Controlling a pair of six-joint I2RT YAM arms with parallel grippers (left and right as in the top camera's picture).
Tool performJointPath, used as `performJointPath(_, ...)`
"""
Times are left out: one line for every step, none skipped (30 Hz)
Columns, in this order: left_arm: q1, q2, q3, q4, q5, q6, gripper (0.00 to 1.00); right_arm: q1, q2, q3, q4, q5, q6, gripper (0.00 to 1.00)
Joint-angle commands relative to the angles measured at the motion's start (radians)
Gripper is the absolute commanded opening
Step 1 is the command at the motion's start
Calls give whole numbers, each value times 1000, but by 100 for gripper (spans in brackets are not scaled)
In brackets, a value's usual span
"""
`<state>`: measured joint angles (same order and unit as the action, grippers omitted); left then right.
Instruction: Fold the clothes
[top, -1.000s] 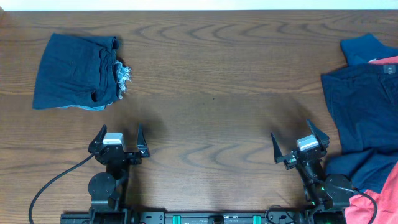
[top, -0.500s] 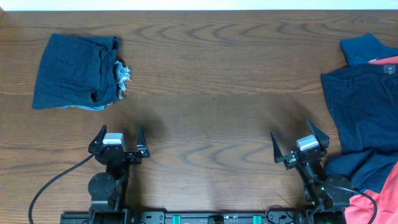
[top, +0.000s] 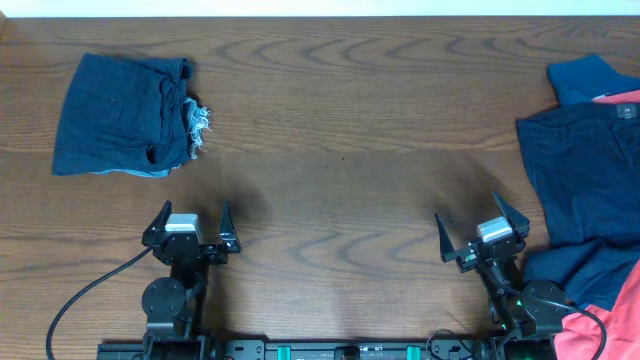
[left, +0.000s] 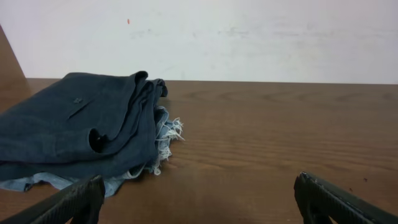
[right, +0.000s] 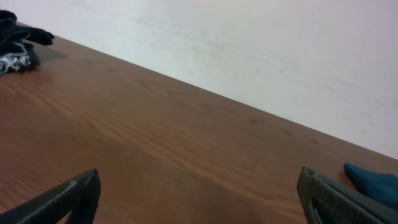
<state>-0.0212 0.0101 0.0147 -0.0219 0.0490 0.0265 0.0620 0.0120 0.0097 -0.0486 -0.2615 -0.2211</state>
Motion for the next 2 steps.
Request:
performJointPath(4,-6,-11,-44,-13,-5,98,-16,-6,-4,0,3,-12,99)
performJointPath(4,-6,-11,-44,-13,-5,98,-16,-6,-4,0,3,-12,99)
